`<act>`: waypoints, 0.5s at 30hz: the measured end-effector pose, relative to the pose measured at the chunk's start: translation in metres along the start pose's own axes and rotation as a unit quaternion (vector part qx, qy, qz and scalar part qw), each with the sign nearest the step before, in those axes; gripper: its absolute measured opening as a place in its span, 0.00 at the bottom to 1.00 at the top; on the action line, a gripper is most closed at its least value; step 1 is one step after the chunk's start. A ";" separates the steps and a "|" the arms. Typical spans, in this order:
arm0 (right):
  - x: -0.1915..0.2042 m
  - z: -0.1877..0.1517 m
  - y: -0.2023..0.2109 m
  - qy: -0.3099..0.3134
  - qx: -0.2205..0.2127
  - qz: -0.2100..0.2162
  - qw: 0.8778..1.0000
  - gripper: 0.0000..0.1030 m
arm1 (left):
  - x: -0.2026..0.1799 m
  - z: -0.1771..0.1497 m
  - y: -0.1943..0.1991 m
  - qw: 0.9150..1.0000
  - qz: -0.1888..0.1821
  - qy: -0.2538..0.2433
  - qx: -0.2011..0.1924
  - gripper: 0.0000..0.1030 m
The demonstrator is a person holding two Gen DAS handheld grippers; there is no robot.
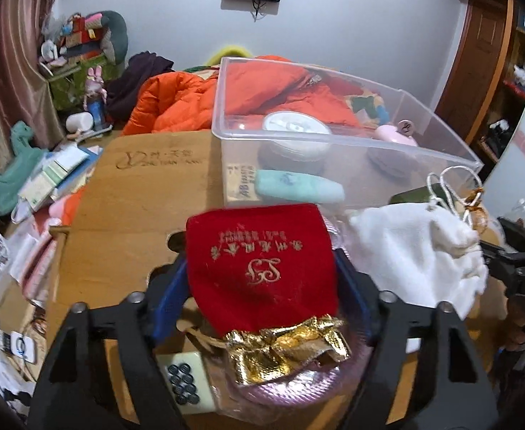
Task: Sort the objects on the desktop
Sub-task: 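Grasp the red pouch with the left tool while the right grasps the cream jar, then carry the red pouch and cream jar with both tools over the clear box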
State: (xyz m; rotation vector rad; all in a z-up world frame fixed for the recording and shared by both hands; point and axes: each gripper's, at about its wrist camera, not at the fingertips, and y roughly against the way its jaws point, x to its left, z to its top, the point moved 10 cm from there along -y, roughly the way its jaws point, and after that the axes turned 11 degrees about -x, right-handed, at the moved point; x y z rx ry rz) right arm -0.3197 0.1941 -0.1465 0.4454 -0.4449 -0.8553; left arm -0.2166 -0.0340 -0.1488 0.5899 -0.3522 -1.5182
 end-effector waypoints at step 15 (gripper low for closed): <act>-0.012 -0.009 0.046 -0.012 -0.032 -0.058 0.998 0.62 | 0.005 0.003 0.024 0.999 -0.011 0.022 -0.026 0.32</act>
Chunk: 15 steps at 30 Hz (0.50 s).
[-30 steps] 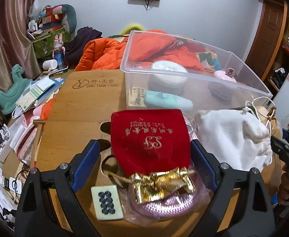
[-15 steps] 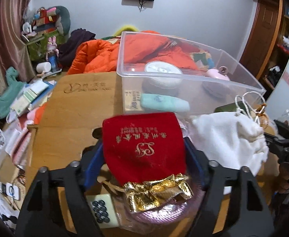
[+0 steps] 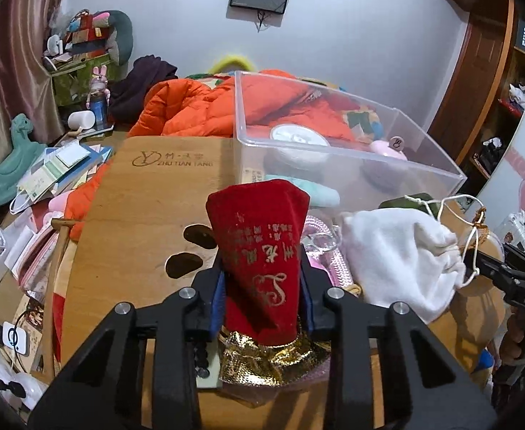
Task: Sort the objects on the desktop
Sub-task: 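Carry the red pouch and cream jar with both tools over the clear box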
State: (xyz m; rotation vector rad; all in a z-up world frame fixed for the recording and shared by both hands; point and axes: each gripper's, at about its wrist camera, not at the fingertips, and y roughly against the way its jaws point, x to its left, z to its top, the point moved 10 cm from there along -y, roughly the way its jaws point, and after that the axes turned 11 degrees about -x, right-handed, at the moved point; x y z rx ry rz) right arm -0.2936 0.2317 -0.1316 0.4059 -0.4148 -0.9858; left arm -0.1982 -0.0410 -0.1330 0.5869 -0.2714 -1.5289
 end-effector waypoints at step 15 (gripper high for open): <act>-0.002 0.038 0.050 -0.002 -0.057 -0.012 0.998 0.62 | -0.015 0.029 0.038 0.998 -0.012 -0.014 -0.052 0.31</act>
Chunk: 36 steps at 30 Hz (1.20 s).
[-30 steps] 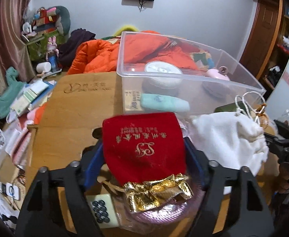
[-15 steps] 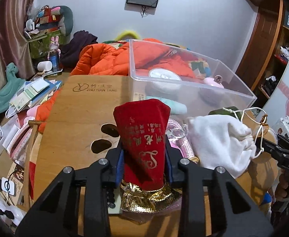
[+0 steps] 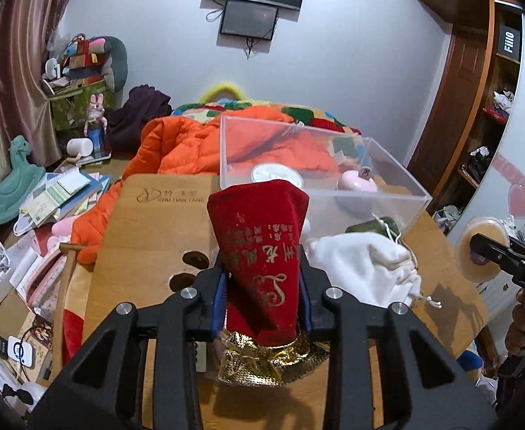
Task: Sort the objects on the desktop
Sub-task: 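Carry the red pouch and cream jar with both tools over the clear box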
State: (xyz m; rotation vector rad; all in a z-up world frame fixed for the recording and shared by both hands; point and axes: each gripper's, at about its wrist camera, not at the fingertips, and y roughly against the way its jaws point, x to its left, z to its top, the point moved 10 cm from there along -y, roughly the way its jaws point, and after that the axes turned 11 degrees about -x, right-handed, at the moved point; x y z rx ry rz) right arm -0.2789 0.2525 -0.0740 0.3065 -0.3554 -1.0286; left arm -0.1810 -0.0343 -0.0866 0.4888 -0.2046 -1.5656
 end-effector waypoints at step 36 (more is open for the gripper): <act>0.031 0.069 -0.123 -0.003 0.014 0.045 0.999 0.62 | -0.010 0.082 -0.071 0.999 -0.032 -0.028 -0.016 0.31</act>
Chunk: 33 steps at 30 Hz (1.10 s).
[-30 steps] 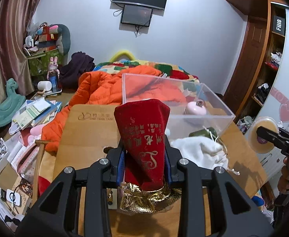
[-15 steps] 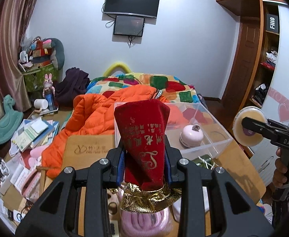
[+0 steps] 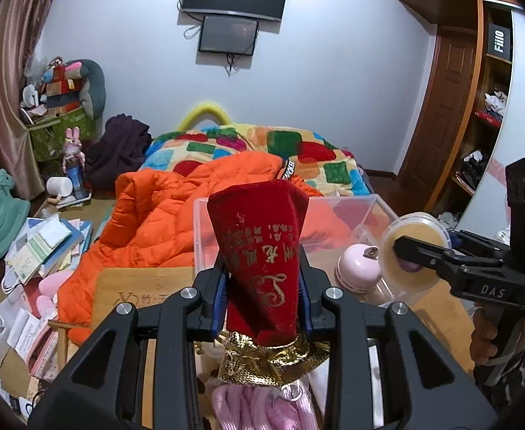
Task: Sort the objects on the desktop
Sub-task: 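Carry the red pouch and cream jar with both tools over the clear box, then lower the red pouch and cream jar into the clear box, open both tools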
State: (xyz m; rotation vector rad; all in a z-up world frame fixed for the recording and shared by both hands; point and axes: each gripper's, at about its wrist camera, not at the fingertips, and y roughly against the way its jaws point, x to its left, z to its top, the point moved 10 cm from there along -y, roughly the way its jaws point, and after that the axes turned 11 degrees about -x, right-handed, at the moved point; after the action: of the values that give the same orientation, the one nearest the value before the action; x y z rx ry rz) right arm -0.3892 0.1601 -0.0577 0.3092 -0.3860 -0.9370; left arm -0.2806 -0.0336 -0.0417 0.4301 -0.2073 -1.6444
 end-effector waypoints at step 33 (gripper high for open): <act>0.032 -0.036 -0.036 0.084 0.037 -0.034 0.995 0.65 | -0.007 -0.036 -0.036 0.998 0.016 -0.034 0.045 0.53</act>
State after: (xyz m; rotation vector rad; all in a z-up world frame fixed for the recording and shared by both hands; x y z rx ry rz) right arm -0.3818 0.1171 -0.0986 0.4677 -0.2561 -0.9571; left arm -0.2992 -0.0177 -0.0868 0.4381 -0.3386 -1.6244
